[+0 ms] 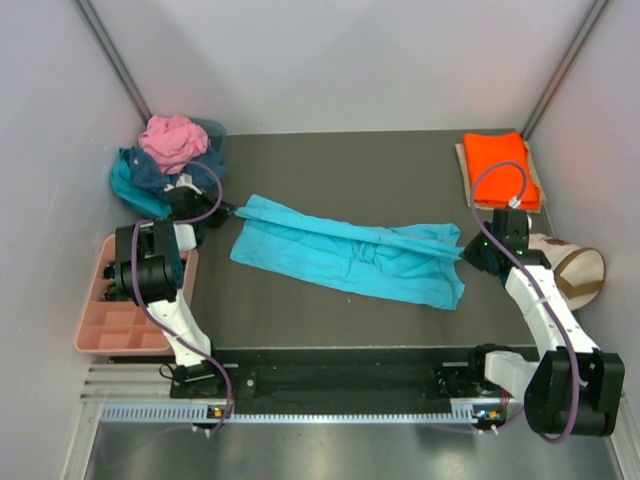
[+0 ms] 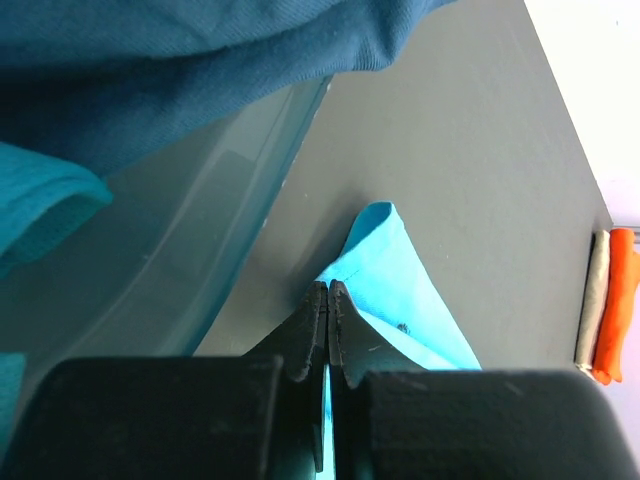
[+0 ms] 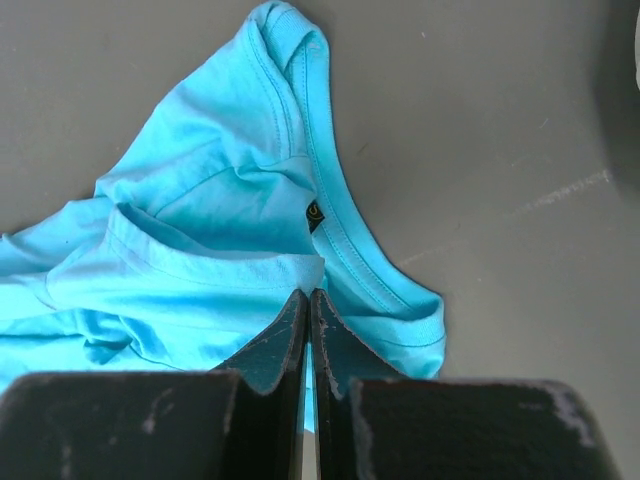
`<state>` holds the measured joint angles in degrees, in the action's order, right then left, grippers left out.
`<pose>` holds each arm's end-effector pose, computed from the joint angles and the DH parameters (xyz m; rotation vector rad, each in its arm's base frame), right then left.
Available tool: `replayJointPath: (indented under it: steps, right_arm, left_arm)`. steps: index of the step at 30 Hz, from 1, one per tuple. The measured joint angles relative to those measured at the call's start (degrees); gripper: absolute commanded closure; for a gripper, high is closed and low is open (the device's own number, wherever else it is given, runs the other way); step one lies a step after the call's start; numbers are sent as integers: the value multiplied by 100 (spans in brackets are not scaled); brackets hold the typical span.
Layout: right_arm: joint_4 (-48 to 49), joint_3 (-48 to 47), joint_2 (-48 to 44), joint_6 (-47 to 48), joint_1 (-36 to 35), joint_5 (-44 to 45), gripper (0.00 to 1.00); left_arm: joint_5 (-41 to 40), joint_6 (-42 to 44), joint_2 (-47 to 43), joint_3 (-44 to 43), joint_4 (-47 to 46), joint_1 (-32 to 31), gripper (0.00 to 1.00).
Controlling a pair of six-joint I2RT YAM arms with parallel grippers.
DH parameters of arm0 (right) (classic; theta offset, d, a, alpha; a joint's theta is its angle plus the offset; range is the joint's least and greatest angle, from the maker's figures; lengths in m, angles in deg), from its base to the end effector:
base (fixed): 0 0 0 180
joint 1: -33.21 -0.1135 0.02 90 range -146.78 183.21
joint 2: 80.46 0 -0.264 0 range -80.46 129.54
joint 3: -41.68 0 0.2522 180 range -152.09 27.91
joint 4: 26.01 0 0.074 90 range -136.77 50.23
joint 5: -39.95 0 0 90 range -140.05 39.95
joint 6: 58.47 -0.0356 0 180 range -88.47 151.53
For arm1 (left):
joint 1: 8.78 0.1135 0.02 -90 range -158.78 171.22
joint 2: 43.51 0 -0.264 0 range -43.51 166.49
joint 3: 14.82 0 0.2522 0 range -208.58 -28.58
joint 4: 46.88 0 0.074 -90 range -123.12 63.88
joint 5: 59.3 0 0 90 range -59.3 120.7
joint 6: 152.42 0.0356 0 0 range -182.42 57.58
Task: Fold and stack the t-shirts
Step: Fold the tshirt
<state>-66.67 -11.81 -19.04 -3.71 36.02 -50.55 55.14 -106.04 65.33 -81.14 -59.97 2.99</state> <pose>0.2157 -0.0103 0.2283 0.7905 2.3049 0.2674 0.3787 0.0639 0.1406 -0.7450 1.9939 -0.7782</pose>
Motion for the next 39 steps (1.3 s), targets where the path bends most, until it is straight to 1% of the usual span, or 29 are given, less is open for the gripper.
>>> replayJointPath:
  steps: [11, 16, 18, 22, 24, 26, 28, 30, 31, 32, 35, 39]
  right_arm:
    - [-144, 190, -131, -22, 0, -15, 100]
    - [-146, 313, -133, -35, 0, -122, 100]
    - [-153, 378, -133, -35, 0, -190, 100]
    - [-175, 450, -129, -35, 0, -310, 100]
    - [-179, 481, -129, -33, 0, -372, 100]
    - [-184, 527, -129, -35, 0, -396, 99]
    - [-216, 566, -129, -37, 0, -409, 95]
    - [-232, 570, -129, -37, 0, -417, 84]
    - [-232, 570, -129, -42, 0, -415, 77]
    - [-240, 570, -129, -35, 0, -415, 66]
    - [-280, 570, -138, -44, 0, -411, 55]
    - [-332, 570, -256, -39, 0, -308, 51]
  left_arm:
    - [-9, 0, -146, 214, -42, 22, 99]
    - [-9, -4, -146, 278, -140, 22, 91]
    - [-9, -2, -153, 313, -184, 22, 83]
    - [-11, -39, -243, 426, -225, 20, 78]
    - [-17, -42, -284, 496, -225, 17, 69]
    - [-46, -59, -376, 614, -201, -2, 68]
    - [-70, -72, -461, 748, -173, -28, 69]
    - [-142, -127, -535, 892, -70, -46, 69]
    - [-179, -146, -553, 970, 11, -46, 69]
    - [-195, -201, -581, 1071, 48, -42, 68]
    - [-341, -216, -831, 1180, 219, -39, 68]
    - [-538, -210, -1202, 1263, 509, -39, 66]
